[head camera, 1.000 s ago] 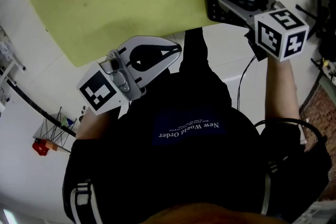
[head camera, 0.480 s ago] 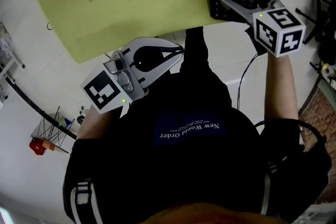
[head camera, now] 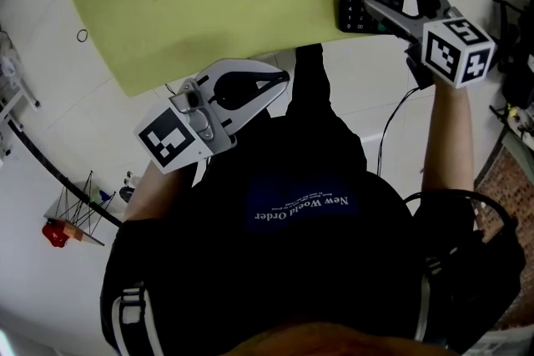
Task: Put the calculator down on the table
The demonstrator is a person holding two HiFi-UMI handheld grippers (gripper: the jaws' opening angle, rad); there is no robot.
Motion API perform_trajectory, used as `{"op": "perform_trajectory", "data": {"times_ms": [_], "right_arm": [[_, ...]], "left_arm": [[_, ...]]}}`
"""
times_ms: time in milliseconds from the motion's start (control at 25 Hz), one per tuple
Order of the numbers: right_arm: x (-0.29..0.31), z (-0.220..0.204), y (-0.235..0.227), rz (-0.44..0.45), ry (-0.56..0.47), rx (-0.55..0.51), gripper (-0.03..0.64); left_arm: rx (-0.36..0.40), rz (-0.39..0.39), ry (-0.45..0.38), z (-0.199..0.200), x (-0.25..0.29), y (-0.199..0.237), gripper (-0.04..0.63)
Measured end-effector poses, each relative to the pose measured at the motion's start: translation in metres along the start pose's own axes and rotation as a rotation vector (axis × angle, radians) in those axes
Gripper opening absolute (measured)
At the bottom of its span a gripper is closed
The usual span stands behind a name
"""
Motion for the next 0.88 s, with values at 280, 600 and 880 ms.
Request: {"op": "perform_trajectory", "data": {"times_ms": [280,600,880], "right_arm": [[-0.08,0.059,0.067,-0.042,-0.184,-0.001,0.446],[-0.156,0.129,0.19,0.089,-0.308,-0.151,0.39],[-0.21,0.191,0.274,0.223,-0.462,-0.384,0.135]], "left_arm": [[-0.028,0.05,-0.11,0.06,-0.06,-0.028,0.008],[0.029,0.133,-0.248,0.143,-0.142,-0.085,0.006],[0.107,0.233,-0.419,0.215,-0.2,-0.127,0.006]]}}
Point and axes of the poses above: the fingertips, and each gripper's own axes: x forward along the fingers, y to its left, z out of its top, the point moved 9 cm from there along -x, backward along the fingers, and after that the axes turned 6 degrees about z, right-handed, at the moved point
